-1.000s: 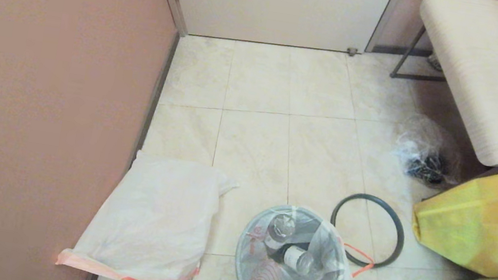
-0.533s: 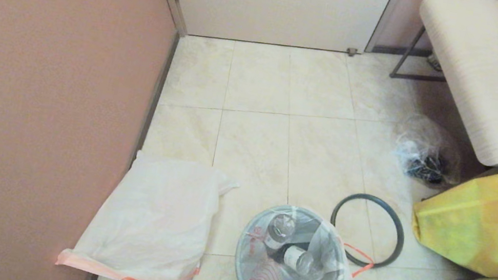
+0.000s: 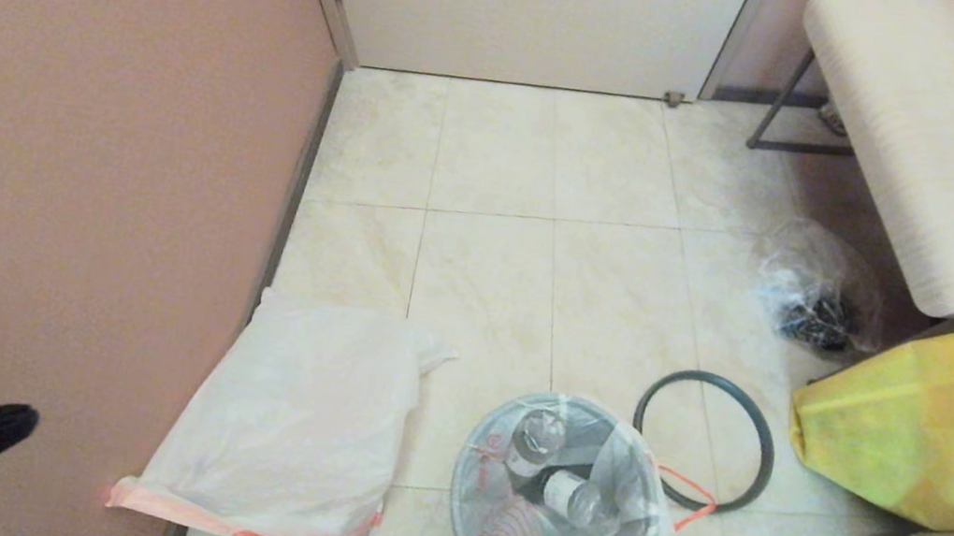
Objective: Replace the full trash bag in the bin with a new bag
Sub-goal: Place the trash bag on the floor
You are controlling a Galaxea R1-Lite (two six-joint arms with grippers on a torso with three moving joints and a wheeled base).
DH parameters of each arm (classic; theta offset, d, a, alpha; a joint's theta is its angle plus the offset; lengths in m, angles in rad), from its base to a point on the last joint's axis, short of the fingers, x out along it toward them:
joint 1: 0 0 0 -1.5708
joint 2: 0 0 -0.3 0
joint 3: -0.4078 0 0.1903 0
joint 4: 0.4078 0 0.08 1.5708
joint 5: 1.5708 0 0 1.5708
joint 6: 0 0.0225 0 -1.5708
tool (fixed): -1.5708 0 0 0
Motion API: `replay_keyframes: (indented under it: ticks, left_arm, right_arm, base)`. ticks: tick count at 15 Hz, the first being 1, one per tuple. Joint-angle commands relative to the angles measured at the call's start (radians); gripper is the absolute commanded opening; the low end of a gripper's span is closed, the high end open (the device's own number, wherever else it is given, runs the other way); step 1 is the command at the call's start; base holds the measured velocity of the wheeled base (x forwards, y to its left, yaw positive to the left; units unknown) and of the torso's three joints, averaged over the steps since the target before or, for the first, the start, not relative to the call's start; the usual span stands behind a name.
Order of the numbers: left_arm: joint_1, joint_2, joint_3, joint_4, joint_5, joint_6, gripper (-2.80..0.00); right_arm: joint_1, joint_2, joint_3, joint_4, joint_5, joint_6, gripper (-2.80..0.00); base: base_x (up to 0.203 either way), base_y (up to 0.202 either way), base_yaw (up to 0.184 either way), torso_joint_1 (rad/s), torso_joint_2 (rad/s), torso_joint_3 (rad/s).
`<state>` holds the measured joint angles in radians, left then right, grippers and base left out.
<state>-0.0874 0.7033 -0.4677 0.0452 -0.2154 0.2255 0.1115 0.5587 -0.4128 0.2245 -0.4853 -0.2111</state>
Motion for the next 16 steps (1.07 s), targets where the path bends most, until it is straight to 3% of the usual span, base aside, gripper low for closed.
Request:
replay_keyframes:
  ticks: [1,3,5,7,10,11,16]
  left_arm:
    - [-0.140,0.290,-0.045,-0.012,0.018,-0.010,-2.80]
    - [-0.320,0.508,-0.066,-0.088,0.112,-0.102,-2.80]
    - [-0.436,0.734,-0.087,-0.188,0.201,-0.183,-2.80]
    - [-0.491,0.937,-0.128,-0.264,0.253,-0.233,-2.80]
    - [-0.498,1.162,-0.265,-0.335,0.280,-0.272,-2.80]
    - [-0.491,1.217,-0.316,-0.346,0.274,-0.276,0.00]
    - [-0.460,1.429,-0.504,-0.361,0.263,-0.280,0.00]
  right_arm:
    - [0.004,0.026,-0.004,-0.003,0.001,-0.001,-2.80]
    - [0.005,0.062,-0.012,-0.026,0.030,0.004,-2.80]
    - [0.005,0.099,-0.012,-0.078,0.041,0.005,-2.80]
    - [0.005,0.125,-0.013,-0.087,0.080,0.029,-2.80]
    - [0.006,0.186,-0.022,-0.092,0.122,0.116,-2.80]
    - [0.006,0.205,-0.027,-0.093,0.139,0.135,-2.80]
    - [0.007,0.296,-0.050,-0.147,0.155,0.149,-2.80]
  base:
    - [0.000,0.000,0.000,0.000,0.00,0.000]
    - [0.000,0.000,0.000,0.000,0.00,0.000]
    - [0.000,0.000,0.000,0.000,0.00,0.000]
    - [0.000,0.000,0.000,0.000,0.00,0.000]
    - [0.000,0.000,0.000,0.000,0.00,0.000]
    - [0.000,0.000,0.000,0.000,0.00,0.000]
    - [0.000,0.000,0.000,0.000,0.00,0.000]
